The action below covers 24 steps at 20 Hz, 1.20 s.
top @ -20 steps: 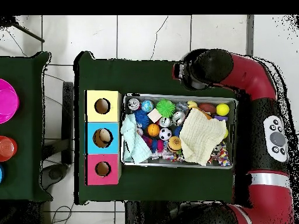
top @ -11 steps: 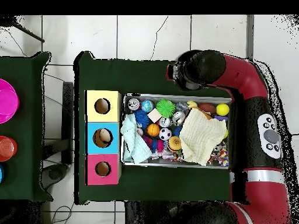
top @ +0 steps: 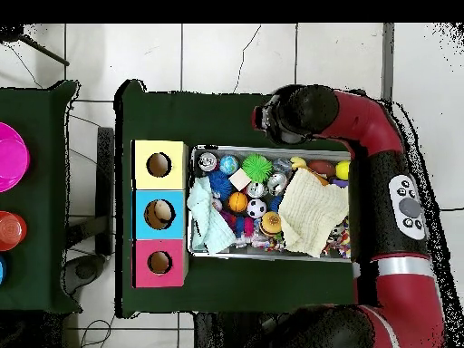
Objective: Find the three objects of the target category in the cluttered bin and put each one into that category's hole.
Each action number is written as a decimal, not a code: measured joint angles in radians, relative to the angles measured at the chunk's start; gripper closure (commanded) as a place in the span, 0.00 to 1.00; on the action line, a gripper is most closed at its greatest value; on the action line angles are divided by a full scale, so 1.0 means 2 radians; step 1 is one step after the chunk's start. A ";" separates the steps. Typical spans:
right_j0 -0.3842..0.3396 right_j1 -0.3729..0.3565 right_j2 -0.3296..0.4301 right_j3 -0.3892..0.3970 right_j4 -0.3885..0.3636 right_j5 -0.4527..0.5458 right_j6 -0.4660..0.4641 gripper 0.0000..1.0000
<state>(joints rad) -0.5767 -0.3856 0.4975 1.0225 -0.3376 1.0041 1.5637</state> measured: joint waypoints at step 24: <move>-0.048 0.001 0.023 0.043 -0.028 -0.001 0.000 0.00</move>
<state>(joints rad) -0.6720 -0.3831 0.5432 1.1082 -0.3932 1.0027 1.5637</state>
